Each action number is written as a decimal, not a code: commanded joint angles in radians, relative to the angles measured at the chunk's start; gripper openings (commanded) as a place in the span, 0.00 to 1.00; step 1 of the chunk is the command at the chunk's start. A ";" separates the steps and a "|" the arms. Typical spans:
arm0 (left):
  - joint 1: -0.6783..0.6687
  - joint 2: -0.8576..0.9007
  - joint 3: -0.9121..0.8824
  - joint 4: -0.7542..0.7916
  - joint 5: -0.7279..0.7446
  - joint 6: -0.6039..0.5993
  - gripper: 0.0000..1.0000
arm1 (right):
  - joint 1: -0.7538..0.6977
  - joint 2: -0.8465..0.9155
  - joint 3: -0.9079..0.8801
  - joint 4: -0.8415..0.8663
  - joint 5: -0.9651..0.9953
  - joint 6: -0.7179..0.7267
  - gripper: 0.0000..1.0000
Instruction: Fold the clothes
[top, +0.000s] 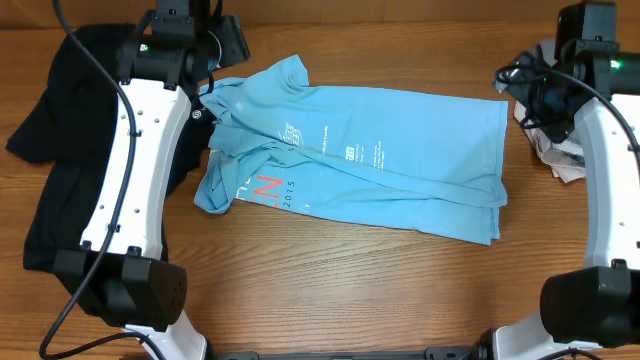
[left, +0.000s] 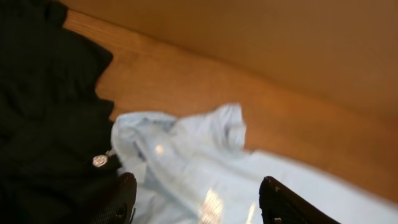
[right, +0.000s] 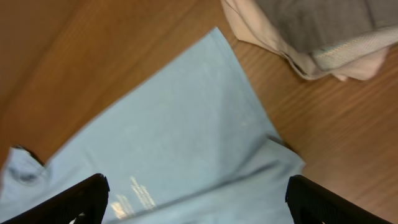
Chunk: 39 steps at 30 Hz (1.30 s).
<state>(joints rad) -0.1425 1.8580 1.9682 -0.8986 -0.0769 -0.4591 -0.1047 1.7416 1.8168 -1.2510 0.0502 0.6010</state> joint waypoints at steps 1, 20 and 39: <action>0.001 0.057 0.011 0.064 -0.061 -0.253 0.66 | -0.003 0.072 0.019 0.062 -0.028 0.121 0.91; -0.002 0.523 0.011 0.498 0.198 -0.760 0.44 | -0.001 0.334 0.017 0.206 -0.038 0.189 0.80; -0.002 0.637 0.011 0.596 0.201 -0.855 0.48 | -0.001 0.335 0.017 0.218 -0.015 0.189 0.80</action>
<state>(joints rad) -0.1425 2.4760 1.9705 -0.3058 0.1455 -1.3033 -0.1047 2.0705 1.8194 -1.0397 0.0189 0.7849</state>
